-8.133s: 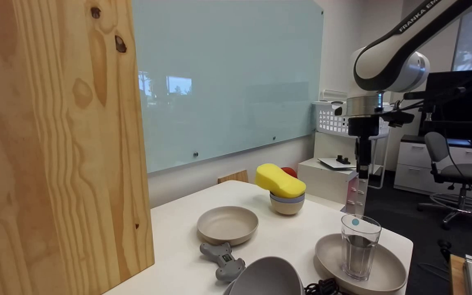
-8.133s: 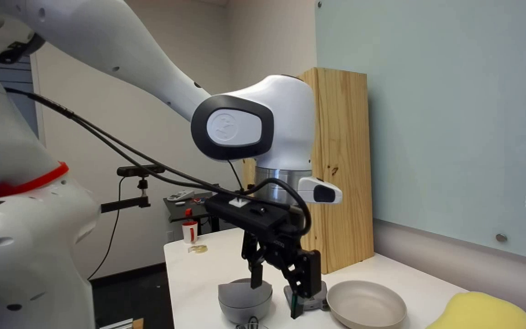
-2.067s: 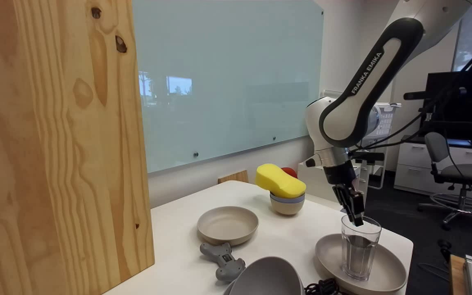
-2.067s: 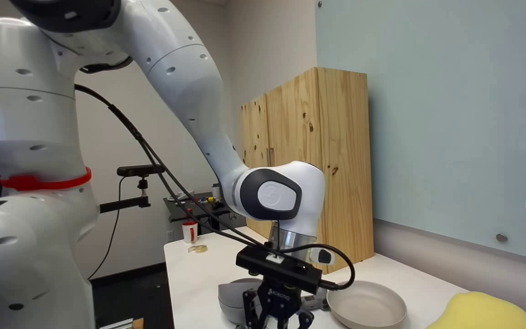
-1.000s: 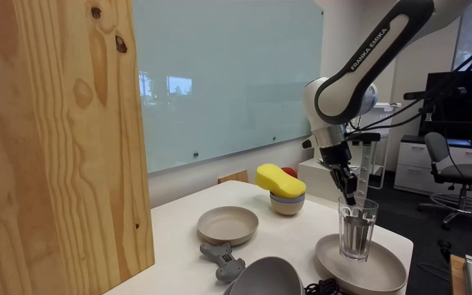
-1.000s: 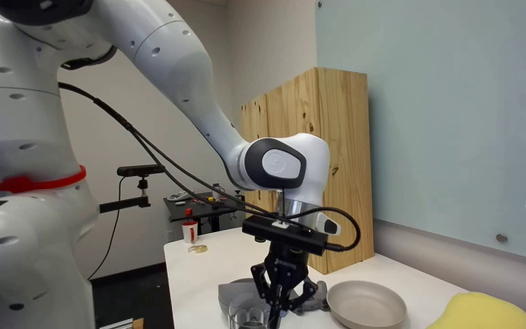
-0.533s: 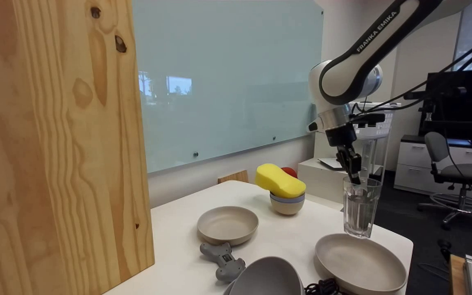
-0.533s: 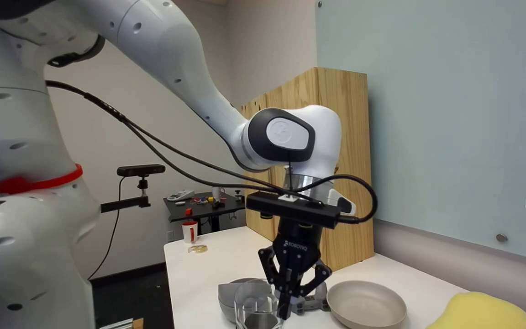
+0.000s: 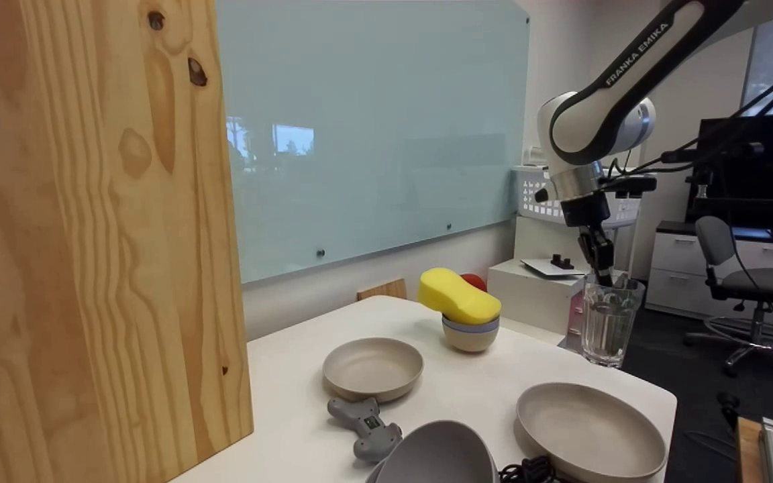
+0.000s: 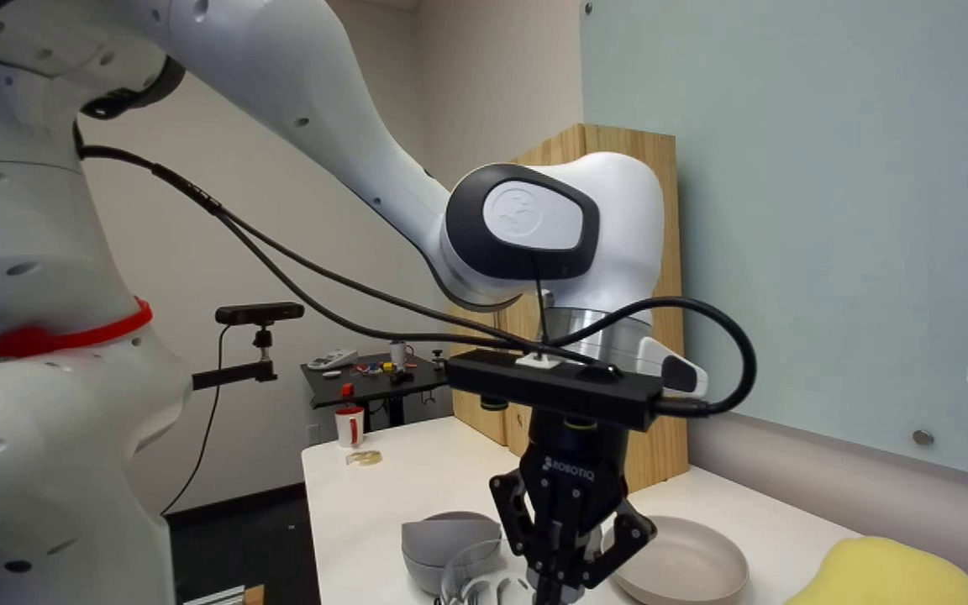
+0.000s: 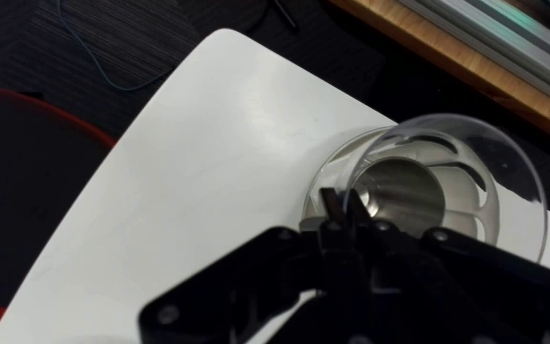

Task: Remove the glass cup from the grey plate.

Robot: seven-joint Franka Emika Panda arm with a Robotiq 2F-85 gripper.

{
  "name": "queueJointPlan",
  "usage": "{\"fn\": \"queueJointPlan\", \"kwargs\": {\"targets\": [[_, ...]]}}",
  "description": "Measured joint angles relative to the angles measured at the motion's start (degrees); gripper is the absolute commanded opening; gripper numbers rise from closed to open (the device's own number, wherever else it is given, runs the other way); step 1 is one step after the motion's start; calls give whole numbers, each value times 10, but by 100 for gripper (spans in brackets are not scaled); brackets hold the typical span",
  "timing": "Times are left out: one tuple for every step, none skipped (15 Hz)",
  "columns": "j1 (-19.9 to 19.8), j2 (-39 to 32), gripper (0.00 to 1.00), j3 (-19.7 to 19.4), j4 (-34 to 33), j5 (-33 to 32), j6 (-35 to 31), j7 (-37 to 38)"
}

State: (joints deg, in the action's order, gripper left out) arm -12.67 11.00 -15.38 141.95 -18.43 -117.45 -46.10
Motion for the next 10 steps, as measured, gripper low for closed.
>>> {"fn": "queueJointPlan", "kwargs": {"targets": [[-2, 0, 1, -4, -3, -2, -8, -1], [-3, 0, 1, -7, -5, -3, -18, -1], [-4, -1, 1, -9, -7, -4, -29, -1], [-4, -2, 1, -11, -10, -4, -41, -1], [-4, -4, 1, -14, -13, -4, -51, -2], [-4, -6, 1, -17, -17, -4, -60, -4], [-4, -10, 1, -21, -21, -4, -69, -8], [-4, -15, 1, -25, -27, -2, -76, -13], [-4, -22, 1, -29, -34, 0, -82, -18], [-5, -31, 1, -33, -41, 2, -87, -24]]}}
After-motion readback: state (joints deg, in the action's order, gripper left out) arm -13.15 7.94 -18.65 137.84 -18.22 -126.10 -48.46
